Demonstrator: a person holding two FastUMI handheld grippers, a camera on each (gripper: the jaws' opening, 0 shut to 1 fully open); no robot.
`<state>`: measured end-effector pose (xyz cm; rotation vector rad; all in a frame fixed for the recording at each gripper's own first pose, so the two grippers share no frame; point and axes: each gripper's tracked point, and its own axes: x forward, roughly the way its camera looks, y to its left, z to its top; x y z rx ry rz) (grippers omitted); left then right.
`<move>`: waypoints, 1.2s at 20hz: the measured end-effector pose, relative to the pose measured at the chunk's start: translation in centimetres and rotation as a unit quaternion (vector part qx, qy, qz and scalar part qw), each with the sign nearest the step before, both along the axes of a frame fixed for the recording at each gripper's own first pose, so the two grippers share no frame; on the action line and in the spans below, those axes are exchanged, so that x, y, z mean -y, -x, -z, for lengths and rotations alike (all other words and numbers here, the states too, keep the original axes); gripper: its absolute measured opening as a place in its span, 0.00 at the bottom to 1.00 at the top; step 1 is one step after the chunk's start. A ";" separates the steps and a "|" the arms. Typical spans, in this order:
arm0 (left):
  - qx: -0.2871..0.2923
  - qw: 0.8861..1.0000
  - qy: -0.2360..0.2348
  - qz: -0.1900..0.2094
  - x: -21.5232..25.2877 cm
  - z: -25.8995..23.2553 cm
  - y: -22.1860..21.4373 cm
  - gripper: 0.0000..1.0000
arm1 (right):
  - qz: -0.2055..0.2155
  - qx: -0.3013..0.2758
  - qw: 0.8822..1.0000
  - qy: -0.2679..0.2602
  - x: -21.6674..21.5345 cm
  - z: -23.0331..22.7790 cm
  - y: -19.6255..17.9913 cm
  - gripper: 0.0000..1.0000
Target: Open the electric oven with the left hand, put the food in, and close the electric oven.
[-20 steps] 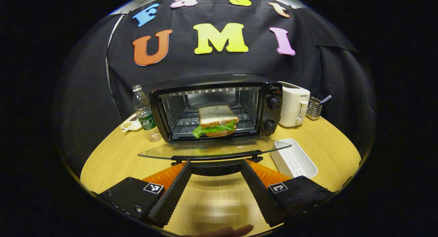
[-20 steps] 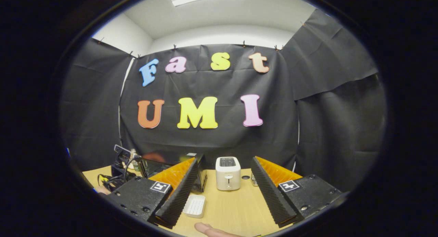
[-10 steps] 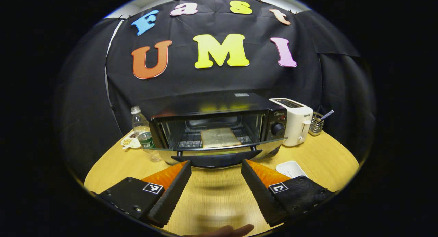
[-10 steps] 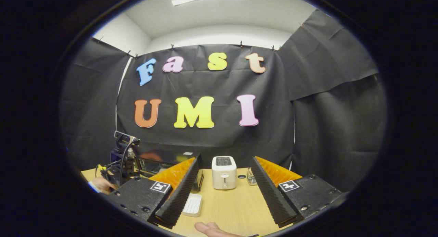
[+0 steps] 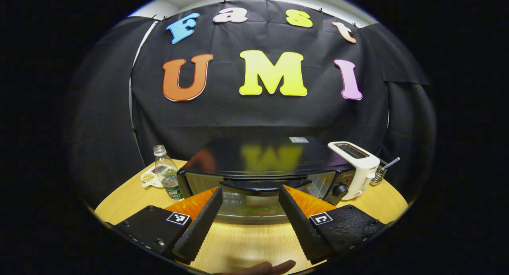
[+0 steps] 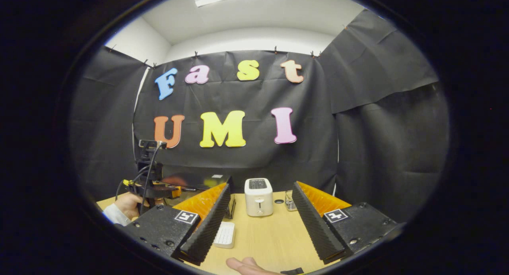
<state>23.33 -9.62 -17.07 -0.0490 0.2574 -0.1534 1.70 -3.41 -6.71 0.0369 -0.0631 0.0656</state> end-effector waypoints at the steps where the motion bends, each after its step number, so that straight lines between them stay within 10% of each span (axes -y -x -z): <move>1: 0.009 1.000 0.003 -0.001 -0.4 -1.0 0.8 0.84 | -0.002 -0.001 1.000 -0.001 -0.1 0.0 0.4 0.89; 2: 0.020 1.000 0.004 -0.001 -0.7 -2.1 1.8 0.94 | -0.003 -0.002 1.000 -0.002 -0.1 0.0 0.8 1.00; 24: 0.158 0.986 0.017 -0.045 -8.2 -14.3 30.6 0.93 | 0.003 0.052 0.998 0.017 -0.1 -2.3 9.6 0.89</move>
